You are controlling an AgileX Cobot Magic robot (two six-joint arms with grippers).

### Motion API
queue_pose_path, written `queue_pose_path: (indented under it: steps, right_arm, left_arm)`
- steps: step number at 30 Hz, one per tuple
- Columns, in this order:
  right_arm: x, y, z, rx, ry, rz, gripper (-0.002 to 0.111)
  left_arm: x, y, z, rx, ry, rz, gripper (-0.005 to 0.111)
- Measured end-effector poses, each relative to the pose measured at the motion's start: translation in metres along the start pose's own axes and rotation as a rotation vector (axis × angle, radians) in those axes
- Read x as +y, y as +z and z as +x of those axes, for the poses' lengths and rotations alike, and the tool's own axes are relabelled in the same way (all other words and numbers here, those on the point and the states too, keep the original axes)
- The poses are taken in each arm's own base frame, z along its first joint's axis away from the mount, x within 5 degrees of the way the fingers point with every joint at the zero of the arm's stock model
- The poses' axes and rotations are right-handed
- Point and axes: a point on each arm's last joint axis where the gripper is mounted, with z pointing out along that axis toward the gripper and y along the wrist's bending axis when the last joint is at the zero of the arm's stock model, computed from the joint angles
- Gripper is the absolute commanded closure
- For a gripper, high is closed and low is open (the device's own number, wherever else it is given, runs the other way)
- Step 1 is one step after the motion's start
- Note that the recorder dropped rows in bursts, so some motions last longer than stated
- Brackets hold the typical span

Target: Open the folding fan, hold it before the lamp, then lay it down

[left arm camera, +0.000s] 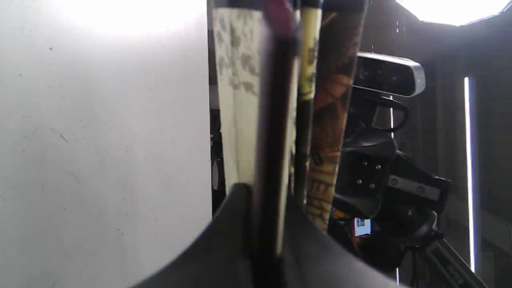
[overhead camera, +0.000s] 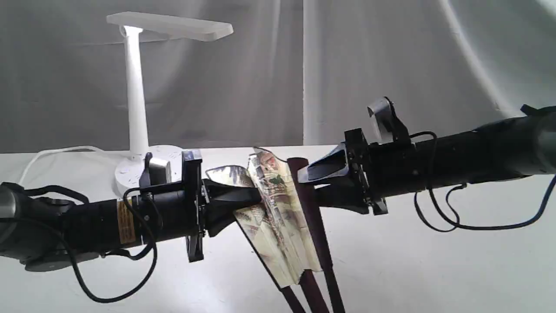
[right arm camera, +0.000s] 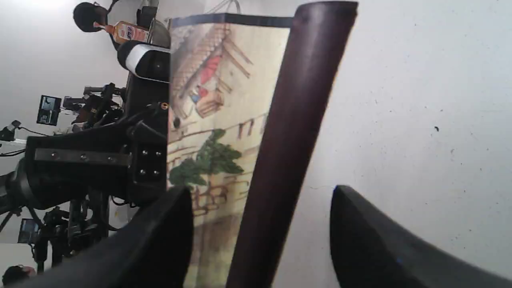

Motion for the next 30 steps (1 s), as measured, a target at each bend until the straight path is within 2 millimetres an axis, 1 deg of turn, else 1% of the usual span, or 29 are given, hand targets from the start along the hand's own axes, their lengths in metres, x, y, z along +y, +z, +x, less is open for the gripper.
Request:
queue_pose_path:
  steps: [6,12,14,19,21,27,30]
  right_arm:
    - [0.001,0.003,0.001,0.007,-0.002,-0.002,0.059]
    - [0.007,0.015,0.005,0.036,-0.013,-0.013,0.060]
    - [0.008,0.016,0.006,0.041,-0.014,-0.016,0.065]
    - [0.009,0.017,0.006,0.039,-0.012,-0.021,0.084]
    - [0.009,0.017,0.005,0.036,-0.011,-0.024,0.088]
    - [0.009,0.017,0.005,0.032,-0.009,-0.026,0.090]
    - [0.009,0.017,0.005,0.032,-0.009,-0.026,0.093]
  left_arm:
    - [-0.003,0.001,0.002,0.007,0.008,0.003,0.107]
    - [-0.005,0.012,0.012,0.037,0.011,0.010,0.107]
    - [-0.005,0.014,0.013,0.039,0.014,0.011,0.107]
    - [-0.005,0.014,0.013,0.039,0.021,0.011,0.107]
    - [-0.005,0.014,0.012,0.038,0.023,0.009,0.107]
    - [-0.005,0.014,0.012,0.038,0.027,0.009,0.107]
    - [-0.005,0.014,0.012,0.038,0.036,0.009,0.107]
